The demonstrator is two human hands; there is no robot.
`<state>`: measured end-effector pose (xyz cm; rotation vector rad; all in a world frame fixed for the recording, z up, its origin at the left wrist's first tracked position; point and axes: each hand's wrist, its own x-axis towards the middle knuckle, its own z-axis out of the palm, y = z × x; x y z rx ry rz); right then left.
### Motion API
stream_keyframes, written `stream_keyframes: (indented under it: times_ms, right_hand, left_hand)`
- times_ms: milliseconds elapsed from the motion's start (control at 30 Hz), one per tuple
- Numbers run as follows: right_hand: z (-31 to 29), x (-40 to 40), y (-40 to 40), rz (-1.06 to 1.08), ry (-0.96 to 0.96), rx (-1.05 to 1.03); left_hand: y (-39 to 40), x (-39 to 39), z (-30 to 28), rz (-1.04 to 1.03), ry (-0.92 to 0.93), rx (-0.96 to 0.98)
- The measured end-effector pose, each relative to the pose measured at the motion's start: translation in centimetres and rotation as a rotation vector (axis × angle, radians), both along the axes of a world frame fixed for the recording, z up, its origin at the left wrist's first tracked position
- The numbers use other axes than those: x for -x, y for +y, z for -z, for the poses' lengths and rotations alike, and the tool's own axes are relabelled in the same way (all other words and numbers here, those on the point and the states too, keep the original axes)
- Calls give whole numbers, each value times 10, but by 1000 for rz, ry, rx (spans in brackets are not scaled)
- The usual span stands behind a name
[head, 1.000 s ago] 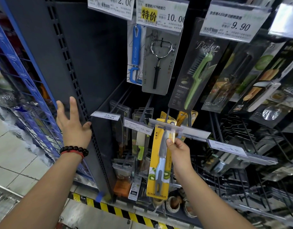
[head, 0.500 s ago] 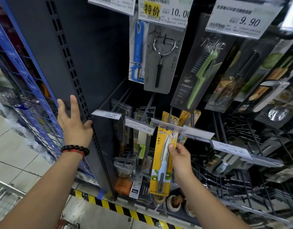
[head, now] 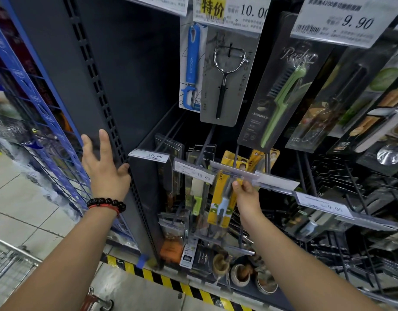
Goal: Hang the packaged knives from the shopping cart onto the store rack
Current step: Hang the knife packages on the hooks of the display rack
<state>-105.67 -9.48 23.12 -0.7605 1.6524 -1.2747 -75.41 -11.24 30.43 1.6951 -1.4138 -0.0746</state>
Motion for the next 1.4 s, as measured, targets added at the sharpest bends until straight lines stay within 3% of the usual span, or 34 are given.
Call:
stream_keyframes:
  times_ms: [333, 533, 600, 667, 767, 833, 1067, 1233, 1400]
  right_hand:
    - [4, 17, -7, -58, 91, -70]
    - [47, 33, 55, -20, 116, -286]
    - [57, 32, 79, -6, 130, -286]
    - [55, 24, 101, -14, 193, -241]
    - [46, 8, 129, -109, 367, -188]
    - [38, -5, 146, -173, 466, -175]
    - [-1, -66, 196, -386, 712, -22]
    - [8, -114, 240, -599, 780, -14]
    - [22, -185, 299, -682, 687, 84]
  left_hand:
    - [-2, -3, 4, -12, -52, 15]
    - [9, 2, 34, 66, 144, 65]
    - [29, 12, 56, 92, 229, -22]
    - [50, 21, 82, 149, 243, -228]
    - [82, 37, 106, 345, 146, -632]
    - [105, 45, 108, 463, 76, -767]
    - [186, 48, 86, 626, -57, -732]
    - [265, 9, 74, 526, -132, -696]
    - [345, -62, 72, 390, -99, -787]
